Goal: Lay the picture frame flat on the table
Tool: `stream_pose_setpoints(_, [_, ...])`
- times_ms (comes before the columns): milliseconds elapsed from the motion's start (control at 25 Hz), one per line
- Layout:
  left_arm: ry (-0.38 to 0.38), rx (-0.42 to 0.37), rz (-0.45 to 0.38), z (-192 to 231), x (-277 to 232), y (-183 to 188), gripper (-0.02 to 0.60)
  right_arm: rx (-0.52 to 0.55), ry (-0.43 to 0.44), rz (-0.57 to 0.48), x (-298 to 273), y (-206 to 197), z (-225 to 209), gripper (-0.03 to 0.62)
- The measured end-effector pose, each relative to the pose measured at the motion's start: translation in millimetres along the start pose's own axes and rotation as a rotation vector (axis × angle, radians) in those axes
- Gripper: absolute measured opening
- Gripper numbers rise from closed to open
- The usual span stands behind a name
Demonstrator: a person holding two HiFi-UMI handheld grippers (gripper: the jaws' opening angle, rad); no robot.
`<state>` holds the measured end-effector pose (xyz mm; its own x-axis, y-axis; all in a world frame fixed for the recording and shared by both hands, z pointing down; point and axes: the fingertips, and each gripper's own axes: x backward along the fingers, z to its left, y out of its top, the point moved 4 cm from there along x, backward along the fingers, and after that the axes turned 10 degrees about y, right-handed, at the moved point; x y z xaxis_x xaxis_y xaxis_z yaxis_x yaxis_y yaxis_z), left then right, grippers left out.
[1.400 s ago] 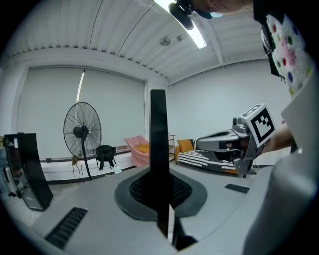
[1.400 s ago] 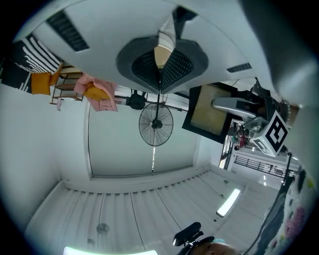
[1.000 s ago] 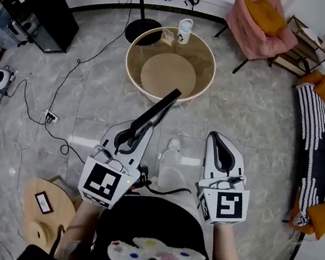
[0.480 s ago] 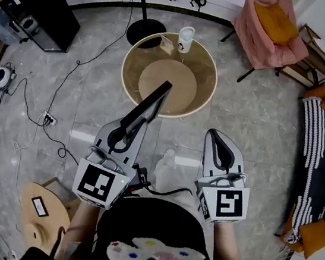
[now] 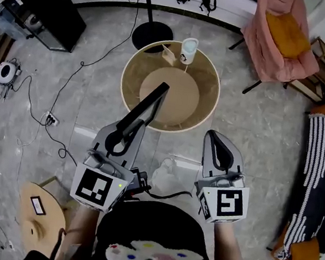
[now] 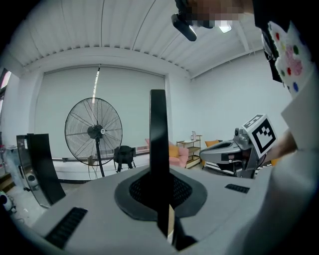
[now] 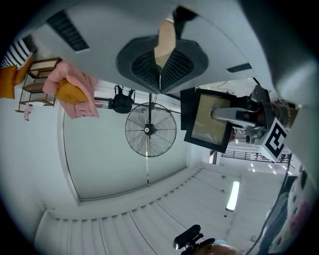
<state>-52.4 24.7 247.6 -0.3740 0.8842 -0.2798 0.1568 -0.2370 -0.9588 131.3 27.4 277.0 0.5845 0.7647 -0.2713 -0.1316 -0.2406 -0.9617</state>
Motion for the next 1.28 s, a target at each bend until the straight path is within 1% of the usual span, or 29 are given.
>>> stream_pose_setpoints(120, [0.012, -0.009, 0.005, 2.7, -7.0, 1.6, 0.023, 0.019, 0.014, 0.006, -8.9, 3.2, -8.1, 0.034])
stream_pose_setpoints(280, [0.017, -0.001, 0.006, 2.8, -14.3, 5.1, 0.023, 0.027, 0.027, 0.009, -14.6, 7.1, -13.1, 0.034])
stream_pose_setpoints(440, [0.007, 0.008, 0.008, 6.2, -21.7, 7.2, 0.023, 0.026, 0.030, 0.012, -19.8, 10.8, -14.3, 0.034])
stream_pose_setpoints(760, [-0.055, -0.022, -0.001, 16.0, -44.6, 13.6, 0.023, 0.011, -0.017, -0.002, -34.1, 18.9, -23.0, 0.034])
stream_pose_setpoints(1000, [-0.102, -0.017, -0.021, 23.8, -52.5, 18.9, 0.023, 0.022, -0.056, -0.016, -42.4, 29.3, -22.3, 0.034])
stream_pose_setpoints(1280, [-0.149, -0.013, -0.030, 26.3, -57.6, 19.6, 0.023, 0.038, -0.080, -0.019, -44.2, 35.1, -18.4, 0.034])
